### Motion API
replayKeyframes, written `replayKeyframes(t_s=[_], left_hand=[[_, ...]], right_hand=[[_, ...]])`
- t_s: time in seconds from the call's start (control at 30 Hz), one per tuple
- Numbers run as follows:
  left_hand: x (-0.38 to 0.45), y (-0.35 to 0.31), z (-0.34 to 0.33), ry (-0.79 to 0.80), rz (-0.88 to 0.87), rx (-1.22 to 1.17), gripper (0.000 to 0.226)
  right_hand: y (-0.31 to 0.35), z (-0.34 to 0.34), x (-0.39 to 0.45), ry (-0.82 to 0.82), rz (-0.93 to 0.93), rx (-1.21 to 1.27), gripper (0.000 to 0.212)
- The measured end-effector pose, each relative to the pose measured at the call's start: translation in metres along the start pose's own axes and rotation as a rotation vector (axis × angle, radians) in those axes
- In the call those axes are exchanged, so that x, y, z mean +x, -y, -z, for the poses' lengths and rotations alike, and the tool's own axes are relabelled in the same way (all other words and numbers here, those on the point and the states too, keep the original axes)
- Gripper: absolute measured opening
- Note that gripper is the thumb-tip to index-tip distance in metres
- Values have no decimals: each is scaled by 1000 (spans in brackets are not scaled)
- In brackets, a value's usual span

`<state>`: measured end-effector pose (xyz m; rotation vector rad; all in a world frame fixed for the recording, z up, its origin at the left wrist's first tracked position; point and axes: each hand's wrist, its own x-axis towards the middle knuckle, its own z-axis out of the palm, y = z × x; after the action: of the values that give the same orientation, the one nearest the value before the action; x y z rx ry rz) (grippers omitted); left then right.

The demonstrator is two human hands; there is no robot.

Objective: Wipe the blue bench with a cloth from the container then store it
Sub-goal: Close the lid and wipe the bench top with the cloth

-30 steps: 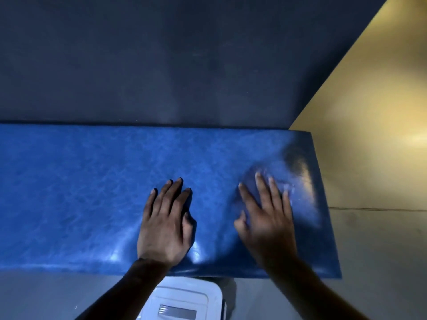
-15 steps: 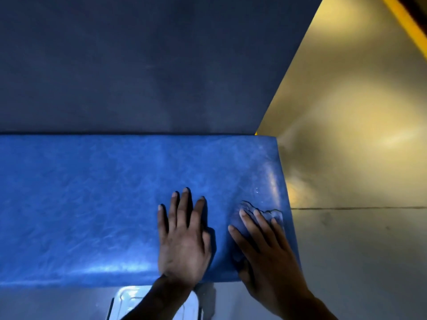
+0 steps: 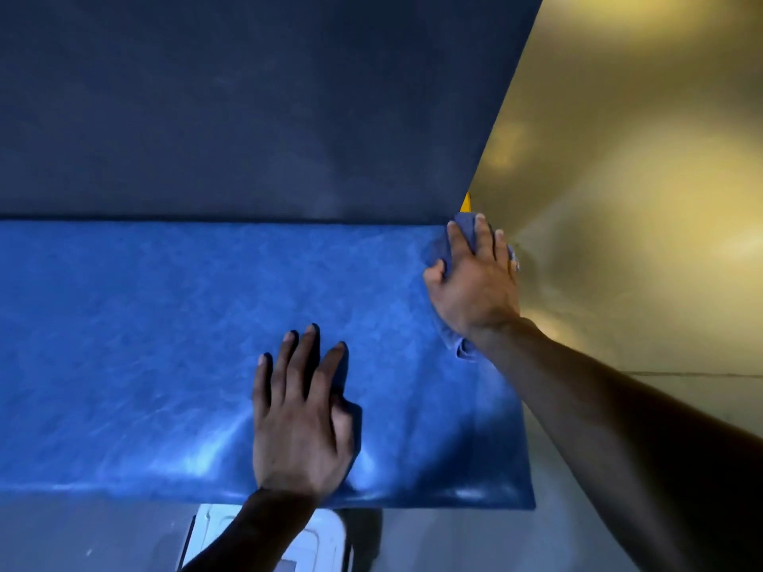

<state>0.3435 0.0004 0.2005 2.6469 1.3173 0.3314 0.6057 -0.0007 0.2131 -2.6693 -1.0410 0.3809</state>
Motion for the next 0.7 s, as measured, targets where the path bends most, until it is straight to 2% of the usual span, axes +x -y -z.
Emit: replayKeyframes(t_s=[0.23,0.37,0.5,0.57,0.63,0.7], left_hand=[[-3,0,0,18,-3,4,63],[-5,0,1,52,-2,10,64],[-7,1,2,69,-12,22,64],[-8,2,4,74,-18,12,64],[-10,2,7,83,-15,-5,64],[-11,4,9,91,-22,-23,64]], right_hand=[[-3,6,-40,-25,-186,77,71],[-18,5,-115,-2,-227,84,71],[-32,-10,-192,-123,-223,107,71],[-41,-14,-219,-113,-238,152,69],[-53,-18,-242,-54,-279,199,60],[-59,-17,-264,-34,-321,350,38]])
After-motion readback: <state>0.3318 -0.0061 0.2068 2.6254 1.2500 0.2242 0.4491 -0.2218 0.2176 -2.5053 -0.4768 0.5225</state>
